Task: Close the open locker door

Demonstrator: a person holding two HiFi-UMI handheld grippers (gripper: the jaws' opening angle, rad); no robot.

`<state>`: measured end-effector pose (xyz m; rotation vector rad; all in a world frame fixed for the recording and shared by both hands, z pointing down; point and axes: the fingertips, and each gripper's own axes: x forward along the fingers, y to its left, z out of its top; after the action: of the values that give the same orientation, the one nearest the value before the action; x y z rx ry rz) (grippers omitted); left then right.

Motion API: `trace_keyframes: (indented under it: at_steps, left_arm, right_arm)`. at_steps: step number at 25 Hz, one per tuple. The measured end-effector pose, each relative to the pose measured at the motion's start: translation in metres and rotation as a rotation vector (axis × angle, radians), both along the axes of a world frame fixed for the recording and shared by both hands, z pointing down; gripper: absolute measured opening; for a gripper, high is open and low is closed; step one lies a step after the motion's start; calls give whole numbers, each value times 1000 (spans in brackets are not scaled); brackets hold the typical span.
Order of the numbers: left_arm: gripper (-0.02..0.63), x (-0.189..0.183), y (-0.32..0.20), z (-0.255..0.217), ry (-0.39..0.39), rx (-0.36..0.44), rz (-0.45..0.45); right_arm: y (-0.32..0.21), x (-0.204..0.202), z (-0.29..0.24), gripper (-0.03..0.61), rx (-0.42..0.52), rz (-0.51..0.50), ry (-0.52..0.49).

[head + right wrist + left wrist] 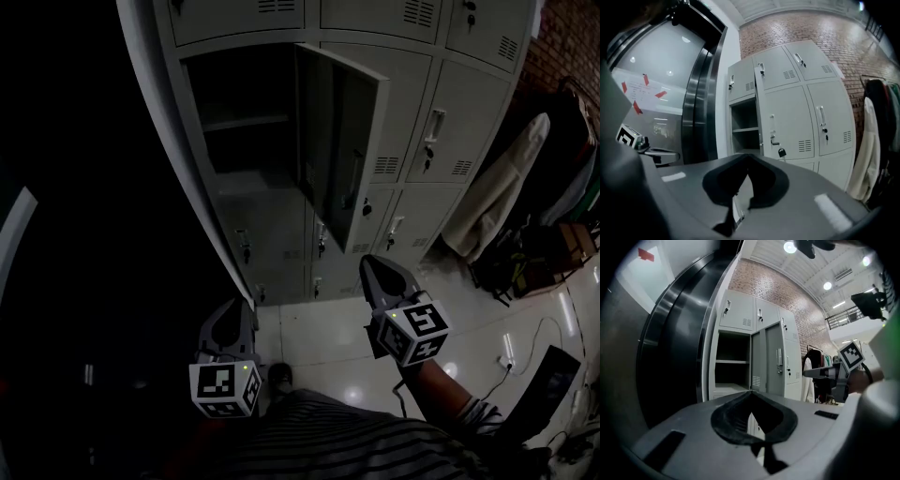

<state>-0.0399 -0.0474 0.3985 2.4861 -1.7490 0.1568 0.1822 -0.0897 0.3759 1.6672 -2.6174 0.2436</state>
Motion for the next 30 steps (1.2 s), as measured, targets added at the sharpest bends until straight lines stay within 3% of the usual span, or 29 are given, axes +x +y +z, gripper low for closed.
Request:
trace_keyframes:
  at_steps: [4,8,12,15,19,25,30]
  left_arm:
    - [3,-6,-40,3,-2,-8,51]
    - [3,-15,-79,7,2,-27,117]
    - [5,-19,-104,13,8,-52,179]
    - [3,-18,-118,15,7,-59,202]
    - [3,-12,-123,17,15,-67,207]
    - [3,-8,-115,19,14,-107,183]
    - [3,-13,-106,20,5,-109,156]
  right_arm:
    - [-31,8,3,3,-6,51,-7]
    - [-60,12,6,109,6,94,-6]
    - [-80,20,11,140,23,152,23]
    - [-87,23,14,136,24,147,19]
    - [-91,20,15,55,26,101,57]
    - [-92,11,11,34,14,44,47]
    - [-81,-35,10,14,6,-92,49]
